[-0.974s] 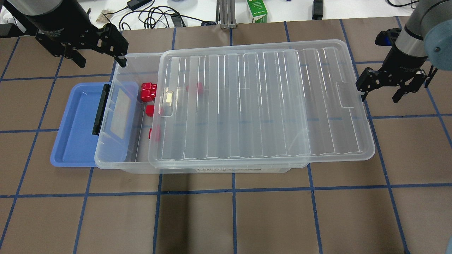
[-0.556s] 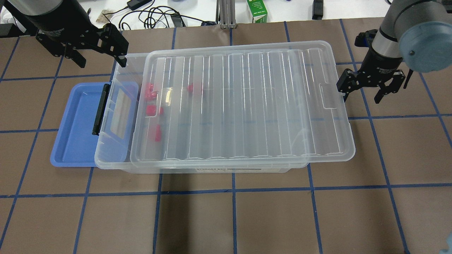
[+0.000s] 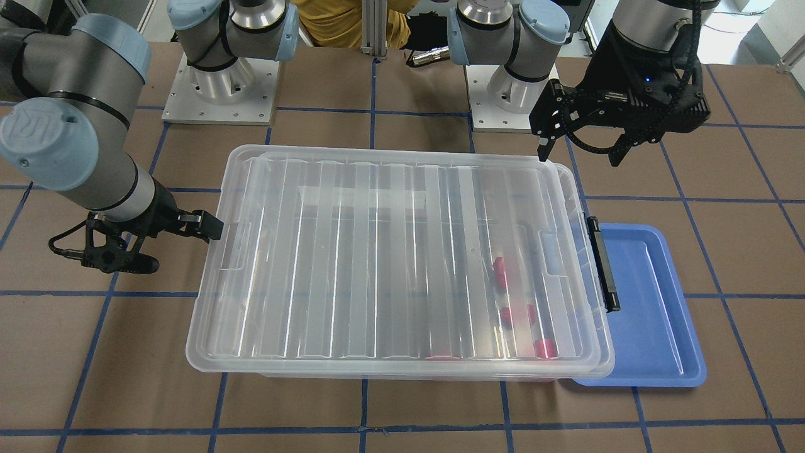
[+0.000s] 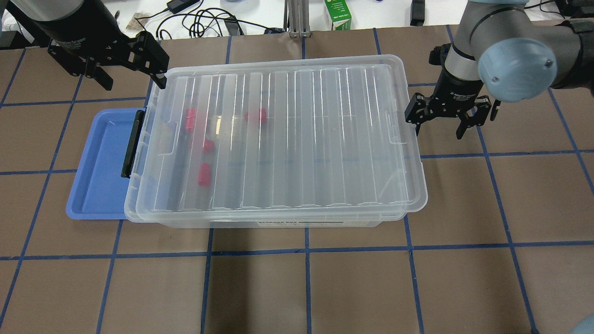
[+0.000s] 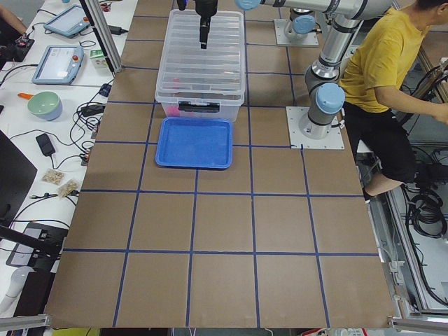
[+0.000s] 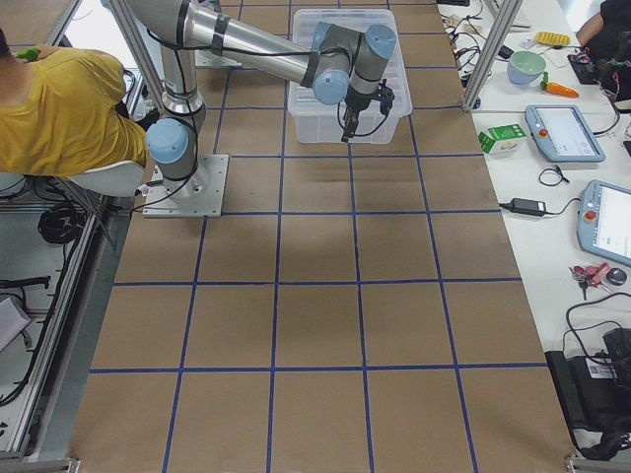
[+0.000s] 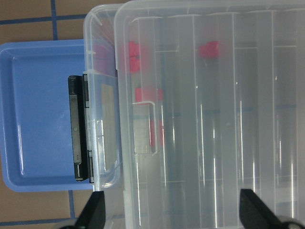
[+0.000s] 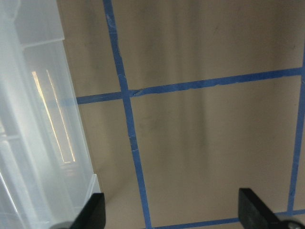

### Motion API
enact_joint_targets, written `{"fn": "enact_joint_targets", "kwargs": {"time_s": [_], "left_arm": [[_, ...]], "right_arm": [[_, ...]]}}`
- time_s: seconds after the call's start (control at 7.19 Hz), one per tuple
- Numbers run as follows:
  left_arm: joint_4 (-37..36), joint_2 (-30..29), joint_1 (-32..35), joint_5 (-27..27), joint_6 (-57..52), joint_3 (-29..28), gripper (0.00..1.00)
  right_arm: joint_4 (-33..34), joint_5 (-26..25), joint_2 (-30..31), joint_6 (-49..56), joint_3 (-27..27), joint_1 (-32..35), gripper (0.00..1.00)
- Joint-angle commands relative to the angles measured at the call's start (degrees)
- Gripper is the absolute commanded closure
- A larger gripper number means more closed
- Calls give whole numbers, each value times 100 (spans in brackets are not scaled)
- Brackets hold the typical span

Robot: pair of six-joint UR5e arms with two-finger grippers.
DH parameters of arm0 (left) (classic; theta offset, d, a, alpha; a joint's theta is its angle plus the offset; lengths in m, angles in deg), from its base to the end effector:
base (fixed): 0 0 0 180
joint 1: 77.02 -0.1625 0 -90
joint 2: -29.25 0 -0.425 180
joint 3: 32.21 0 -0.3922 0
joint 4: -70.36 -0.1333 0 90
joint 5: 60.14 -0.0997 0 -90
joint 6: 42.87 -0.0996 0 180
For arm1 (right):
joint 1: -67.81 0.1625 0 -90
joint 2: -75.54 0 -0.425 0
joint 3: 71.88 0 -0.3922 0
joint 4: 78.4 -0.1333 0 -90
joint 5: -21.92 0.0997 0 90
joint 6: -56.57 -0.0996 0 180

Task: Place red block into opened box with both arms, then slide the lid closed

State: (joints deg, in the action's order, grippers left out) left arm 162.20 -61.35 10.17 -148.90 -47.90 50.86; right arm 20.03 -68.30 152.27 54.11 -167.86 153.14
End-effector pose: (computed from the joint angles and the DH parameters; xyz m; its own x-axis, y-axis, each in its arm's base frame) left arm -0.1107 -0.5075 0.5393 -0.9991 0.0402 0.0146 0.0389 0.9960 -0.0799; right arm 0.0879 -0.5561 0.3303 -0.9924 0.1226 0.0118 0.1227 0.9746 0.1874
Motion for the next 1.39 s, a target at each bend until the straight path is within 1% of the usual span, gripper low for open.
{"fn": "enact_joint_targets", "kwargs": {"time_s": [0.0,0.28,0.42,0.56,0.7,0.83,1.11,1.25], "left_arm": [[1,-2,0,-18,37,-1,0],[1,7,0,-18,37,-1,0],[1,7,0,-18,37,-1,0],[1,7,0,-18,37,-1,0],[1,7,0,-18,37,-1,0],[1,7,0,-27,37,7,0],[1,7,0,-27,37,8,0],[1,7,0,-27,37,8,0]], "right_arm": [[106,14,-61,-63,9,134,0],[106,22,-26,-27,184,72,0],[27,-4,35,-27,472,72,0],[-356,5,227,-44,849,89,0],[-865,14,412,-44,1114,90,0],[-1079,14,692,-36,1186,90,0],[-1229,22,1333,-88,1187,107,0],[-1248,40,1423,-106,1100,133,0]]}}
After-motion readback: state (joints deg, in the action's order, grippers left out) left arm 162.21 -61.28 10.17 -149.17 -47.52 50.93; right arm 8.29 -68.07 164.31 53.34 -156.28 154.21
